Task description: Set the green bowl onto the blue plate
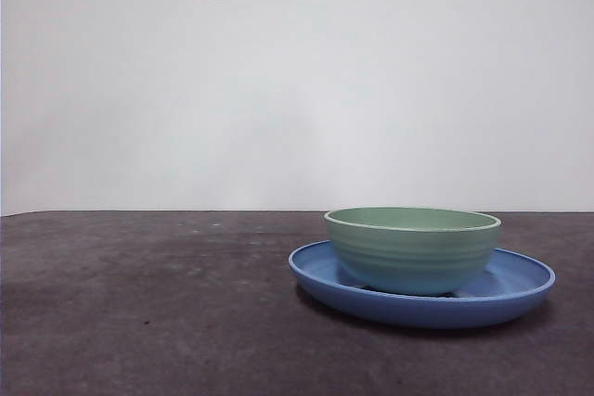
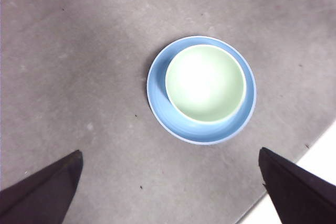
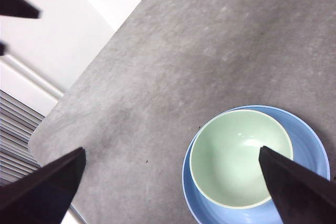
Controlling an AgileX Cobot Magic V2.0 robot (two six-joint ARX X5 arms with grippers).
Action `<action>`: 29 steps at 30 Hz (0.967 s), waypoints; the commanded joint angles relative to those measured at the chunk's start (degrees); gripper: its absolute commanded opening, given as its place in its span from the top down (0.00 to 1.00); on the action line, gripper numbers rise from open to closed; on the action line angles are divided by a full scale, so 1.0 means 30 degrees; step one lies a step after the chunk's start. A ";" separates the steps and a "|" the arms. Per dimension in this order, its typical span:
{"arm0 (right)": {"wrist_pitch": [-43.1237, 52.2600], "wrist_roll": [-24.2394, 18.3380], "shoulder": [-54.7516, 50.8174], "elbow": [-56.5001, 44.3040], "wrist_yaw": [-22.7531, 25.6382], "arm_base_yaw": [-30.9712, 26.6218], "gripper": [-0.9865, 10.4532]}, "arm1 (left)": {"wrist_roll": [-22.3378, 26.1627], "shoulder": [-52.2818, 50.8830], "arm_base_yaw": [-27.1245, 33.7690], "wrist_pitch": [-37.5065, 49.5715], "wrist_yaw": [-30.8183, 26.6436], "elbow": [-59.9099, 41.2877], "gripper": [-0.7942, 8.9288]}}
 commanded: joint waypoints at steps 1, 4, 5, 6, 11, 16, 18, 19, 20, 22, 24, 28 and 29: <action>0.0117 -0.0182 0.0073 0.0291 -0.0044 0.0095 0.39 | 0.0328 -0.2259 -0.0124 0.1523 -0.0036 -0.2273 0.30; 0.0109 -0.0182 0.0073 0.0291 -0.0044 0.0095 0.39 | 0.0182 -0.5384 -0.0117 0.3891 -0.0036 -0.6156 0.30; 0.0109 -0.0182 0.0073 0.0291 -0.0044 0.0095 0.39 | 0.0168 -0.6397 -0.0102 0.4626 -0.0029 -0.7417 0.30; 0.0117 -0.0182 0.0073 0.0291 -0.0044 0.0095 0.39 | 0.0168 -0.7504 -0.0066 0.5348 -0.0036 -0.8757 0.30; 0.0109 -0.0182 0.0073 0.0291 -0.0044 0.0095 0.39 | -0.0255 -1.2276 -0.0015 0.8036 -0.0036 -1.4251 0.30; 0.0109 -0.0175 0.0073 0.0291 -0.0051 0.0095 0.39 | -0.0503 -1.6509 -0.0015 0.9872 -0.0036 -1.8739 0.30; 0.0102 -0.0175 0.0073 0.0291 -0.0051 0.0095 0.39 | -0.0852 -1.7915 -0.0015 1.0222 -0.0036 -2.0050 0.30; 0.0109 -0.0175 0.0073 0.0291 -0.0051 0.0095 0.39 | -0.1020 -1.8586 -0.0015 1.0273 -0.0036 -2.0604 0.30; 0.0109 -0.0175 0.0073 0.0291 -0.0051 0.0095 0.39 | -0.1209 -1.9081 -0.0015 1.0287 -0.0036 -2.0983 0.30; 0.0109 -0.0182 0.0073 0.0291 -0.0044 0.0095 0.39 | -0.1552 -2.0116 -0.0015 1.0360 -0.0036 -2.1675 0.30; 0.0109 -0.0182 0.0073 0.0291 -0.0044 0.0095 0.39 | -0.1734 -2.0735 -0.0015 1.0360 -0.0036 -2.1966 0.30; 0.0102 -0.0182 0.0073 0.0291 -0.0044 0.0095 0.39 | -0.1778 -2.1296 -0.0015 1.0477 -0.0036 -2.1988 0.30; 0.0109 -0.0182 0.0073 0.0291 -0.0044 0.0095 0.39 | -0.1756 -2.1311 -0.0015 1.0499 -0.0036 -2.1988 0.30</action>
